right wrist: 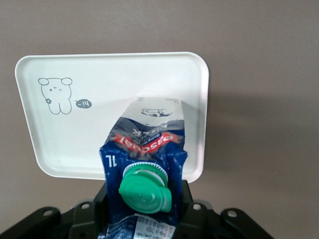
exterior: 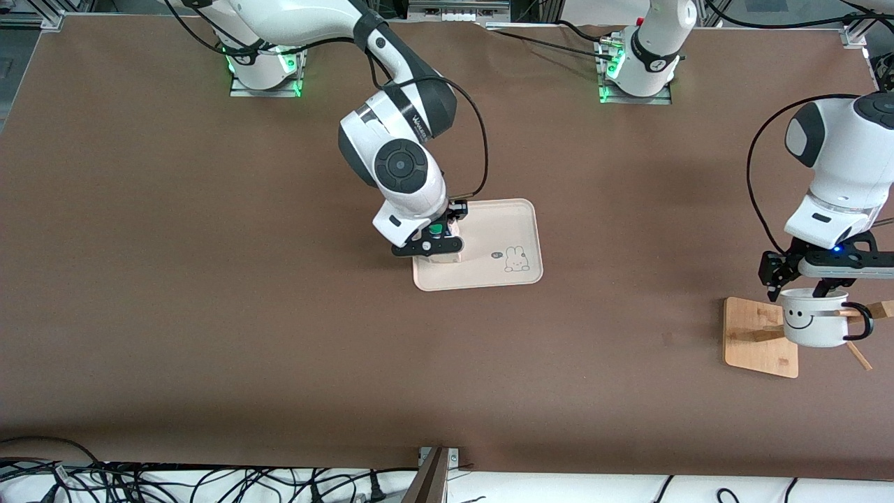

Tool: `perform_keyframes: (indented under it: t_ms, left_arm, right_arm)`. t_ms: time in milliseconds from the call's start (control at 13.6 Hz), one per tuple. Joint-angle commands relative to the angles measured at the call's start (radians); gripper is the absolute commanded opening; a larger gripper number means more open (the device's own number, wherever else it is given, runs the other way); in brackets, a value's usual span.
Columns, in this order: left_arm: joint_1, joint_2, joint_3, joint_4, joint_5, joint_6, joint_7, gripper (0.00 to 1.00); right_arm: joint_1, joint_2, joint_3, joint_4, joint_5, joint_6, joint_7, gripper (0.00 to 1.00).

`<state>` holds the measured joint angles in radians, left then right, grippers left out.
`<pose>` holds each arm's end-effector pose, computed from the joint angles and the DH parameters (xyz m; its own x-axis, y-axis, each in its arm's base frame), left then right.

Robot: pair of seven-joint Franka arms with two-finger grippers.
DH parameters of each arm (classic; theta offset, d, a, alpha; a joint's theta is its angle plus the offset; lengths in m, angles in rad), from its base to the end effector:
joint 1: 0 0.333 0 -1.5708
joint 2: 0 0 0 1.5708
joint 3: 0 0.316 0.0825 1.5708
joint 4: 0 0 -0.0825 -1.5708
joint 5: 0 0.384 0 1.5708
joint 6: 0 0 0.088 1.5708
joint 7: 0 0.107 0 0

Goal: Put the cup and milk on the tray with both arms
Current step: 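Lower the carton onto the tray while the left gripper grips the mug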

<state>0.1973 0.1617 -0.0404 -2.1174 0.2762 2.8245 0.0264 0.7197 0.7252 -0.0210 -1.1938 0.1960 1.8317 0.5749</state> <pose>0.6017 0.0821 0.3973 0.8603 -0.1482 0.4877 -0.0469 -0.9757 -0.2138 0.5532 0.4907 0.3483 0.9827 0.0763 -0.1685 0.0613 -0.9938 -0.0927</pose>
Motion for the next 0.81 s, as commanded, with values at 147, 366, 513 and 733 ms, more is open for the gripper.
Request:
perform_keyframes:
  t_ms: [147,366,513,733]
  left_arm:
    - [0.013,-0.028,-0.006,-0.021,0.027,0.0,0.004,0.35]
    - [0.01,-0.028,-0.006,-0.02,0.024,0.0,0.001,0.1]
    - [0.002,-0.028,-0.007,-0.019,0.015,-0.002,-0.011,0.0]
    - [-0.009,-0.028,-0.018,-0.018,0.012,-0.003,-0.016,0.0]
  right_arm:
    - [0.014,-0.021,-0.025,-0.004,0.023,-0.003,-0.004,1.0]
    - [0.026,-0.099,-0.043,0.002,0.02,-0.015,0.133,1.0]
    - [0.018,-0.157,-0.069,0.002,0.022,-0.038,0.172,1.0]
    - [0.004,-0.266,-0.176,-0.003,0.013,-0.121,0.139,1.0]
